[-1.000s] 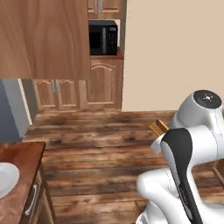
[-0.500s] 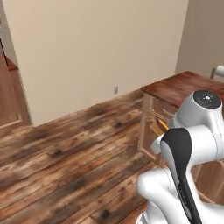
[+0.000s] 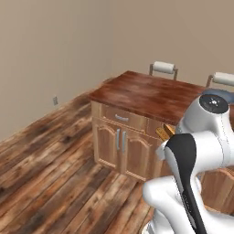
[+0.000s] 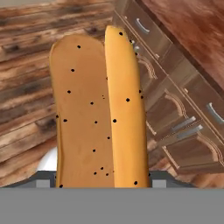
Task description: Move the hot dog bun to the plate on the dining table and place the condiment next to that plate. Then navigate to the fridge and take the sausage and place it on the plate as well.
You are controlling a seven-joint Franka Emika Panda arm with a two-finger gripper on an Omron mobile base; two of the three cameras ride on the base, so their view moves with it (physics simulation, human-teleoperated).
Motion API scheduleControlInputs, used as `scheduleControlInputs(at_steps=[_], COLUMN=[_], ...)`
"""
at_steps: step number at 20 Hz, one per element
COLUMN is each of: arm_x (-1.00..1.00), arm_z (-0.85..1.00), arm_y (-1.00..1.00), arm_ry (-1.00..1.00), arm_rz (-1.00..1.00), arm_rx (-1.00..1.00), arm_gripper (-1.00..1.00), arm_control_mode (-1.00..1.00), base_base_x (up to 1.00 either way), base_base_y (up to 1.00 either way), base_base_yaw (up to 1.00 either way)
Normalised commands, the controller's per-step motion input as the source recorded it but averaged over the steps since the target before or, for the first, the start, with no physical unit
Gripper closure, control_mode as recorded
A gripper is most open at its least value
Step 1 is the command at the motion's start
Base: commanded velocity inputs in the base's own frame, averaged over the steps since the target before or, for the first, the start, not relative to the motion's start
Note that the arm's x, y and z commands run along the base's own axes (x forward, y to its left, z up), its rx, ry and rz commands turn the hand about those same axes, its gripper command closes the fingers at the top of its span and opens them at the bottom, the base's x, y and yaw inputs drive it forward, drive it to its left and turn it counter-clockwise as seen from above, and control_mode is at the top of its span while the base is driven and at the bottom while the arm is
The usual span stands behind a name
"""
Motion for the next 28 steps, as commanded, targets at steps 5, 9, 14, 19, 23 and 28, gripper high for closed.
scheduleControlInputs(at_steps=[5,9,14,19,23,28], arm_x=[0.0,0.0,0.0,0.0,0.0,0.0], arm_z=[0.0,0.0,0.0,0.0,0.0,0.0], arm_y=[0.0,0.0,0.0,0.0,0.0,0.0], arm_ry=[0.0,0.0,0.0,0.0,0.0,0.0], arm_rz=[0.0,0.0,0.0,0.0,0.0,0.0], arm_rx=[0.0,0.0,0.0,0.0,0.0,0.0], arm_gripper=[1.0,1.0,1.0,1.0,1.0,1.0], arm_control_mode=[1.0,1.0,1.0,1.0,1.0,1.0], base_base_x=[0.0,0.0,0.0,0.0,0.0,0.05], base_base_y=[-0.72,-0.71,-0.96,-1.0,-1.0,-1.0], base_base_yaw=[-0.38,-0.35,-0.15,-0.01,0.0,0.0])
